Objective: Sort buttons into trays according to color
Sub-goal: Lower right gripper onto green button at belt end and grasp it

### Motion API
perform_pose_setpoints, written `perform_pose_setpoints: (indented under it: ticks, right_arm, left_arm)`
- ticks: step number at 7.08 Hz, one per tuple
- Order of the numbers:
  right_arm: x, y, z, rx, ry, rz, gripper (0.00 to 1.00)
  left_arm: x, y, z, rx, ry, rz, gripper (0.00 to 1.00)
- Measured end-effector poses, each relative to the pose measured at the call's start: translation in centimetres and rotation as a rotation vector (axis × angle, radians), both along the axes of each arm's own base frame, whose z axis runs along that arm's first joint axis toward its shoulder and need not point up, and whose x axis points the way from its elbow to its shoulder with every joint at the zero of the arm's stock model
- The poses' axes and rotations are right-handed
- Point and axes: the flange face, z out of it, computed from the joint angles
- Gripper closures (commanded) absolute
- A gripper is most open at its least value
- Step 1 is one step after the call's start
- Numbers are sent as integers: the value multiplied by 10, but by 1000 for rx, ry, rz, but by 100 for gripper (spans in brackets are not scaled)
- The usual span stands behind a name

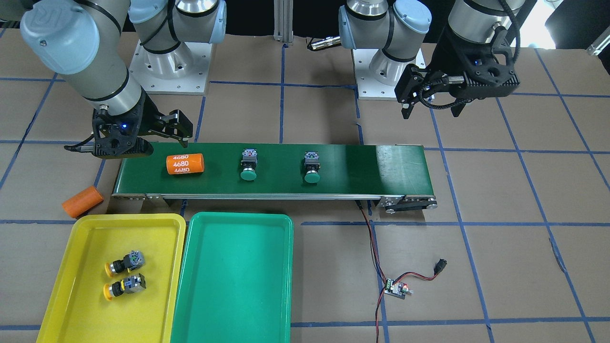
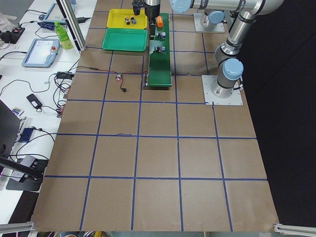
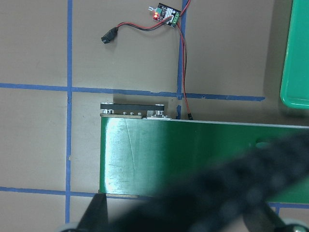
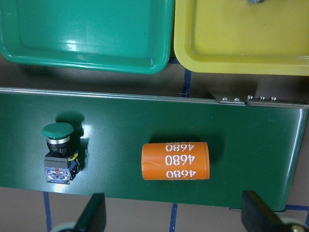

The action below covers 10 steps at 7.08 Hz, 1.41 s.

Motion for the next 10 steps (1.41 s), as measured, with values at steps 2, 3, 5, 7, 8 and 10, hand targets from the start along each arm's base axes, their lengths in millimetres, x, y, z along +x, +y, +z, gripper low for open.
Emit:
perform_pose_setpoints:
  ticks: [2,3,5,7,8,10]
  right_arm:
    - [1,1,-2,5,-2,2,0]
    - [4,5,-10,14,-2,10,0]
    - [23,11,-31,-37,5,41,0]
    - [38,14,-39,-79,12,56,0]
    - [44,17,-45,-75,13,54,0]
    - [51,19,-67,-62,13,56,0]
  left_arm:
    - [0,0,0,1,-1,-1,0]
    - [0,0,-1,1,0,-1,0]
    - [0,0,-1,1,0,0,0]
    - [0,0,-1,1,-1,-1,0]
    - [0,0,-1,2,-1,-1,0]
    - [0,0,0,0,-1,-1,0]
